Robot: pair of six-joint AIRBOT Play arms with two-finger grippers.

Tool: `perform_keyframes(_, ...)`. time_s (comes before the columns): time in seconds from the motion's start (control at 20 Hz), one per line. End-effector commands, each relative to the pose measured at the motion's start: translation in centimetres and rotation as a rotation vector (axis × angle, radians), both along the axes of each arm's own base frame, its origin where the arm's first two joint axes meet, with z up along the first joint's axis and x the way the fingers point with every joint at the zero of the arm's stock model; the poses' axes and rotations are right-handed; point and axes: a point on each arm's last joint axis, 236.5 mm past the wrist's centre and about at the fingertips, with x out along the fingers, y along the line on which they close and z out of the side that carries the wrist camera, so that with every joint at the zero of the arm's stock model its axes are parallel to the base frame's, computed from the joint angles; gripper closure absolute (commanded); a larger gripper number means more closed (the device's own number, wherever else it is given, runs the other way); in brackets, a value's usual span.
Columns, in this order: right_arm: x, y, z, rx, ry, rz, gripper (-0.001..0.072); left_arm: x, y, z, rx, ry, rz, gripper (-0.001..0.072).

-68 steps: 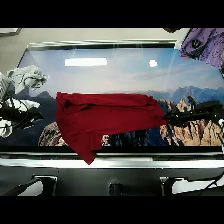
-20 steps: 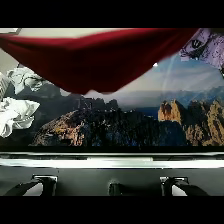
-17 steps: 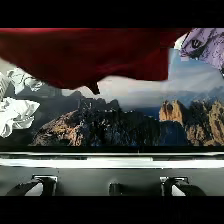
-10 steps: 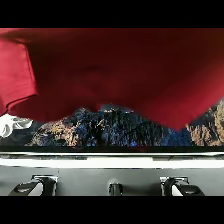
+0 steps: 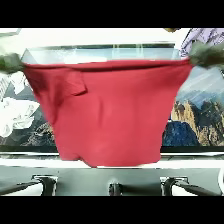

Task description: Fold the clothes and pants, and hang the long-sleeved shirts on hangers.

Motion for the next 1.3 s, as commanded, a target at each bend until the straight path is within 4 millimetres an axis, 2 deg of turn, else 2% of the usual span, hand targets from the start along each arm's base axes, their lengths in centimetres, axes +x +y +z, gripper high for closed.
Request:
perform_keyframes(0.0, 5.8, -0.6, -11.6, 0.014, 0.166, -0.014, 0.0682, 6.4, -1.5, -11.6, -0.002, 0.123, -0.042, 0.0693)
perform_keyframes(0.05, 7.5, -0.8, -14.0, 0.016, 0.170, -0.018, 0.0682, 7.9, -1.8, -13.5, -0.002, 0.118, -0.042, 0.0693)
perform_keyframes(0.15, 10.0, -1.1, -17.6, 0.013, 0.163, -0.026, 0.0682, 10.4, -2.1, -15.6, -0.001, 0.078, -0.035, 0.0693)
perform_keyframes(0.25, 11.6, -1.3, -19.7, 0.015, 0.148, -0.034, 0.0682, 12.2, -1.9, -16.0, 0.000, 0.022, -0.019, 0.0693)
perform_keyframes(0.35, 11.9, -1.3, -20.9, 0.017, 0.160, -0.035, 0.0682, 12.6, -1.8, -16.1, 0.010, 0.007, -0.026, 0.0692)
perform_keyframes(0.5, 10.8, -1.1, -21.7, 0.016, 0.215, -0.018, 0.0682, 11.5, -2.0, -17.2, 0.031, 0.064, -0.068, 0.0691)
perform_keyframes(0.6, 9.6, -1.0, -22.5, 0.015, 0.275, -0.009, 0.0682, 10.0, -2.1, -18.5, 0.033, 0.145, -0.088, 0.0690)
perform_keyframes(0.8, 6.3, -0.5, -25.7, 0.026, 0.458, 0.015, 0.0681, 5.8, -1.8, -22.3, 0.062, 0.361, -0.145, 0.0691)
perform_keyframes(0.95, 3.8, -0.2, -28.1, 0.036, 0.599, 0.033, 0.0681, 3.6, -1.9, -24.5, 0.060, 0.482, -0.170, 0.0690)
perform_keyframes(1.25, 2.9, 1.0, -30.4, 0.090, 0.673, 0.048, 0.0679, 2.6, -2.1, -26.3, 0.053, 0.548, -0.180, 0.0689)
